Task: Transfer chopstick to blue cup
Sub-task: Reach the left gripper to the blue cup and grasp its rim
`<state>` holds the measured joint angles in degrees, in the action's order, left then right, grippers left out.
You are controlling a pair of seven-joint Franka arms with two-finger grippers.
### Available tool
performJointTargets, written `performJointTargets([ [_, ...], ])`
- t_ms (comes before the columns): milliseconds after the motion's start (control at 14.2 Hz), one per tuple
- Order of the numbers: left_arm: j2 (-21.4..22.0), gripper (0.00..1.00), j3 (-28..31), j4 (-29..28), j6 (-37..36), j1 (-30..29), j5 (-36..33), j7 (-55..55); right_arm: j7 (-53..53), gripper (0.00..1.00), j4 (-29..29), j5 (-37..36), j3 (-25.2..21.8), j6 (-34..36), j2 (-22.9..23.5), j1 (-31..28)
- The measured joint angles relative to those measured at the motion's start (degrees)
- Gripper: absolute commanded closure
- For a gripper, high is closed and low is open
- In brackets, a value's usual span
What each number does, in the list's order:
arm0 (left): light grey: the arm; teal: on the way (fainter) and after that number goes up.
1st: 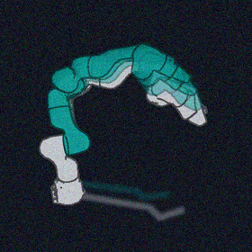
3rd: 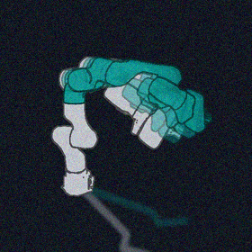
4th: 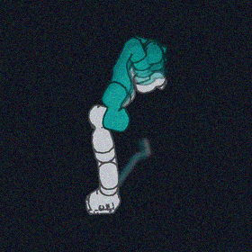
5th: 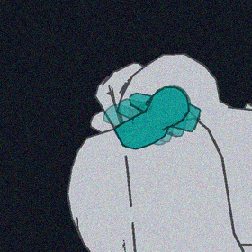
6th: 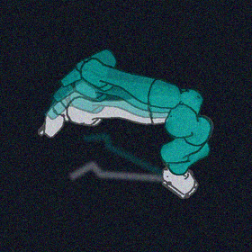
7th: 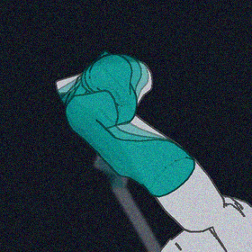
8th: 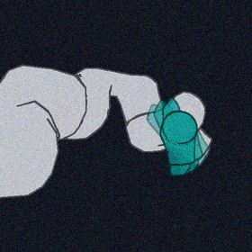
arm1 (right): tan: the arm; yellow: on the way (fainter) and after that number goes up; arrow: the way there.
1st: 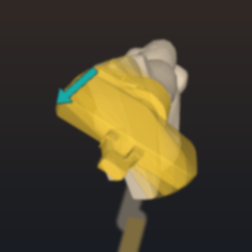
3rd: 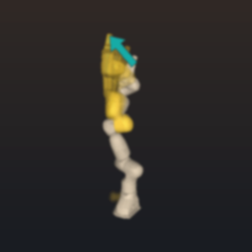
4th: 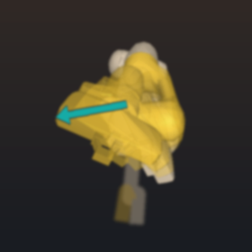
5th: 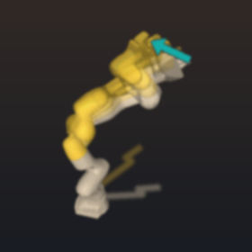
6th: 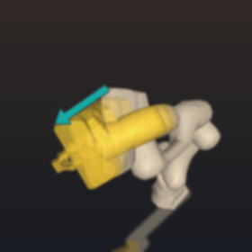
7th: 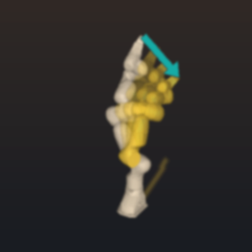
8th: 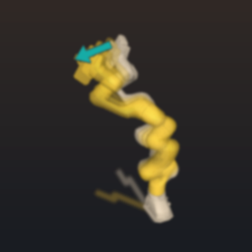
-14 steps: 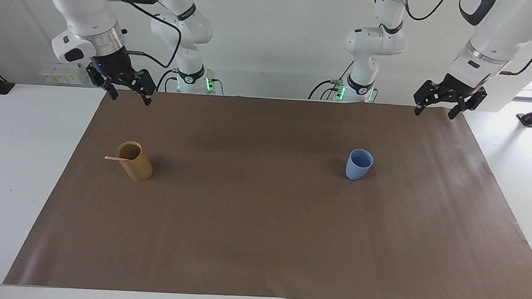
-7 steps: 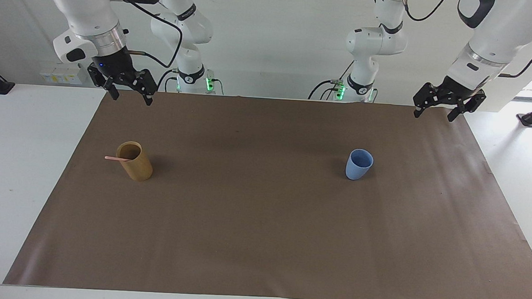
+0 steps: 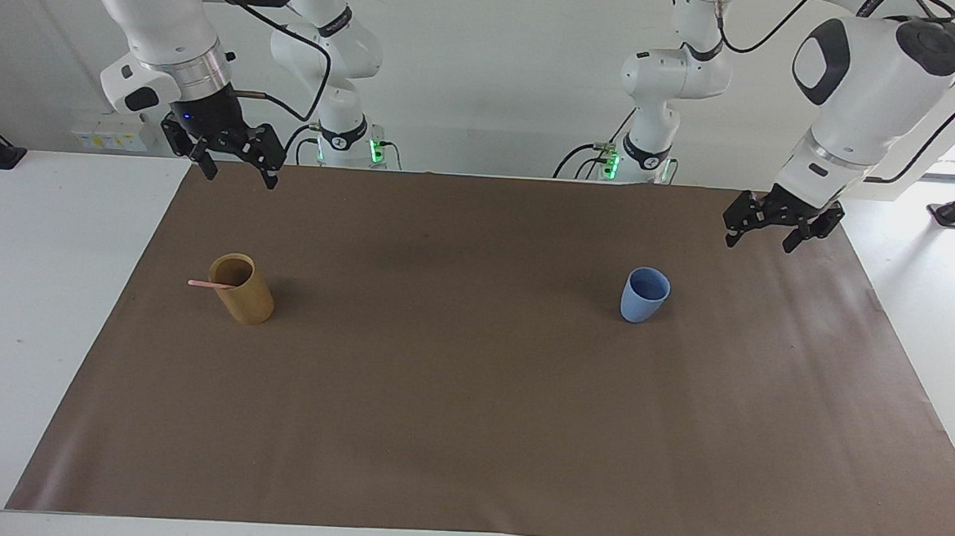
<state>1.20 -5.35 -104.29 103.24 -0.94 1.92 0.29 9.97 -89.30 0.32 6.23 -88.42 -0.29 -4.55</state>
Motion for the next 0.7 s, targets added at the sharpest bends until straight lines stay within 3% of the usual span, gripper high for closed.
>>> performJointTargets([
  [702, -1.6, 0.00, -1.0, -18.1, 18.1, 4.7, 0.2, -7.4, 0.0, 0.00, 0.0, 0.0, -0.4, 0.1, 0.0, 1.0],
])
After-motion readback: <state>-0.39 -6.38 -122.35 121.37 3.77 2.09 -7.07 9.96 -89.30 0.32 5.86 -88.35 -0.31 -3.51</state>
